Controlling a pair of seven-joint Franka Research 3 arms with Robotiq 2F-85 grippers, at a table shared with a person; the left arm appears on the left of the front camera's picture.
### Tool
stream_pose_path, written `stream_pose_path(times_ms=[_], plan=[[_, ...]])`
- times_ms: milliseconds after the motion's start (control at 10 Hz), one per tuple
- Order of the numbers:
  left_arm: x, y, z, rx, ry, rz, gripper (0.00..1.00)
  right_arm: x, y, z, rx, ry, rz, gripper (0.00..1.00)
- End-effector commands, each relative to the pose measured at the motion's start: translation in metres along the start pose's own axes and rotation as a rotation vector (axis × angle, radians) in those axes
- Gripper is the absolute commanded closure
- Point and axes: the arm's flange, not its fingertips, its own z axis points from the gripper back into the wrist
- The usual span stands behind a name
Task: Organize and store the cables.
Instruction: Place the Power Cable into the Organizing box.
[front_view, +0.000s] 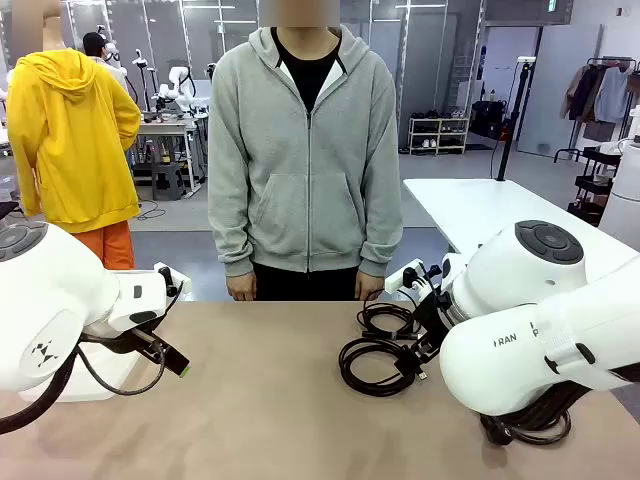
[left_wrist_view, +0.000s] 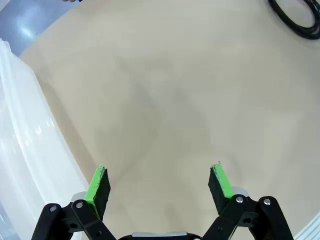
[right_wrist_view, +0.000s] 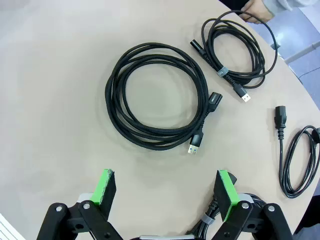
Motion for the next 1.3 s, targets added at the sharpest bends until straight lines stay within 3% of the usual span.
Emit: stream_pose_path(times_ms=[0,1200], plan=[[0.0001,-0.0002,0.0,0.0,0.0,0.0,0.0,0.0,0.0,0.0,0.0,0.0,0.0,0.0],[0.0001,-0.0002,0.0,0.0,0.0,0.0,0.0,0.0,0.0,0.0,0.0,0.0,0.0,0.0]])
